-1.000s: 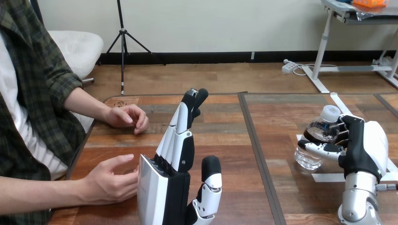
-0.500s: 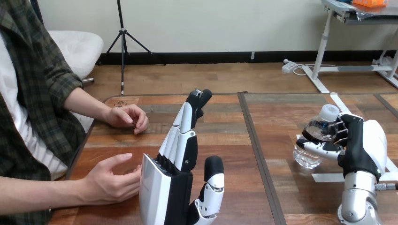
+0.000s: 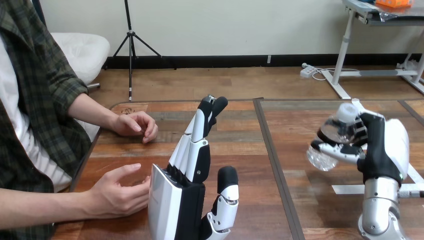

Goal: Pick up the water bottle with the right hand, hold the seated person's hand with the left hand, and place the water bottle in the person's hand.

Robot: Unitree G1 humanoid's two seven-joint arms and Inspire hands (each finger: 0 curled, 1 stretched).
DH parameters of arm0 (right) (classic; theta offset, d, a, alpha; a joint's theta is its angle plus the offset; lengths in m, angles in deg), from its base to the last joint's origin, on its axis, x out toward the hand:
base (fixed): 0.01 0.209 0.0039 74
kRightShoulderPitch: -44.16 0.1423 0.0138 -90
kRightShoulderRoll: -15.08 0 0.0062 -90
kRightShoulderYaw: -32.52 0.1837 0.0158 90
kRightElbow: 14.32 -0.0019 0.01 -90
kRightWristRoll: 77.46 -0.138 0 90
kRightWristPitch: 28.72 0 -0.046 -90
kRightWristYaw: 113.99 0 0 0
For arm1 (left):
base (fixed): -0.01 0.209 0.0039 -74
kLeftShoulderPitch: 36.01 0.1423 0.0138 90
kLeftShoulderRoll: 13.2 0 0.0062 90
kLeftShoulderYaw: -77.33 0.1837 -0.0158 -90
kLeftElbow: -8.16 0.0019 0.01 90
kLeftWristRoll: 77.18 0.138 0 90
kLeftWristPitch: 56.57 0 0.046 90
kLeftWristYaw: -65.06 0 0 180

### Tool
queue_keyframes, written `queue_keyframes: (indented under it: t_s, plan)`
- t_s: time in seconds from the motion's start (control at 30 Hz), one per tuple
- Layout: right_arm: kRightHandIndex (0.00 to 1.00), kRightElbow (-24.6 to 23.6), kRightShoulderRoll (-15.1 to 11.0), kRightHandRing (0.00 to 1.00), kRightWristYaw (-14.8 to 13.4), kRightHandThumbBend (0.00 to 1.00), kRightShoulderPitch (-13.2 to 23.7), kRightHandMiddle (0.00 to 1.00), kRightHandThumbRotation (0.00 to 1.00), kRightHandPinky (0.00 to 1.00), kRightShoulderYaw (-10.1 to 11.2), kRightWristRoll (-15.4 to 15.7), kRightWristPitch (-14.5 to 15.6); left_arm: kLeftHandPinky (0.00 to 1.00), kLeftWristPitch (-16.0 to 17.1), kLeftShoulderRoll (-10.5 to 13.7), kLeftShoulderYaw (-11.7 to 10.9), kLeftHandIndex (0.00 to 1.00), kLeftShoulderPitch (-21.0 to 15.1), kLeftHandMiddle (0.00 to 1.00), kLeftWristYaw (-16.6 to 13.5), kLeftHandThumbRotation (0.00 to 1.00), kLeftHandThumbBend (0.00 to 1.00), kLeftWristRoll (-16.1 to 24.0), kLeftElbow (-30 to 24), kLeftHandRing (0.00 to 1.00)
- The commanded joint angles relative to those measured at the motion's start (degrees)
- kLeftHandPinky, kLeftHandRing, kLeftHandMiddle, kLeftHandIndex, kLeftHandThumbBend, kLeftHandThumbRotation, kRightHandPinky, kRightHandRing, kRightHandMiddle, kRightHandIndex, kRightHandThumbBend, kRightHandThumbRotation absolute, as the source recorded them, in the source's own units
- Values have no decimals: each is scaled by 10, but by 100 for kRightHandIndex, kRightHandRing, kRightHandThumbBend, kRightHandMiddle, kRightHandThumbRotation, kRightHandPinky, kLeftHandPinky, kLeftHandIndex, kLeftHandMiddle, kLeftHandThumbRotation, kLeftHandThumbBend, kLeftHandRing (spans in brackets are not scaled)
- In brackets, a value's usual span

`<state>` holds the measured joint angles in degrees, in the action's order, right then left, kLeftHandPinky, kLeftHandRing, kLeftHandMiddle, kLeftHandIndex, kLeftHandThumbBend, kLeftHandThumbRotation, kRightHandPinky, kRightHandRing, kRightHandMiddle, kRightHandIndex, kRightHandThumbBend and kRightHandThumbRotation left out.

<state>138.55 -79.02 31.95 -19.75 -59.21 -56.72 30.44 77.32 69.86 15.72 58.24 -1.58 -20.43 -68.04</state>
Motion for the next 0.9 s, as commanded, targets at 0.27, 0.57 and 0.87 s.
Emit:
queue_keyframes:
  t_s: [0.27, 0.57, 0.87]
  plan:
    - [45, -140, 4, 42, 16, 75, 5, 46, 0, 40, -2, -3, -41, 80, -1, 4, -9, 100, -27, 92, 6, 100, 0, -3, -4, 91]
    - [45, -200, 8, 44, 30, 77, -14, 47, 0, 41, -7, 6, -41, 80, -16, 17, -22, 100, -21, 91, 38, 100, 0, -10, -17, 91]
    - [44, -256, 12, 43, 53, 77, -32, 46, 0, 41, -10, 10, -34, 75, -32, 47, -53, 99, -5, 91, 121, 94, 0, -59, -43, 90]
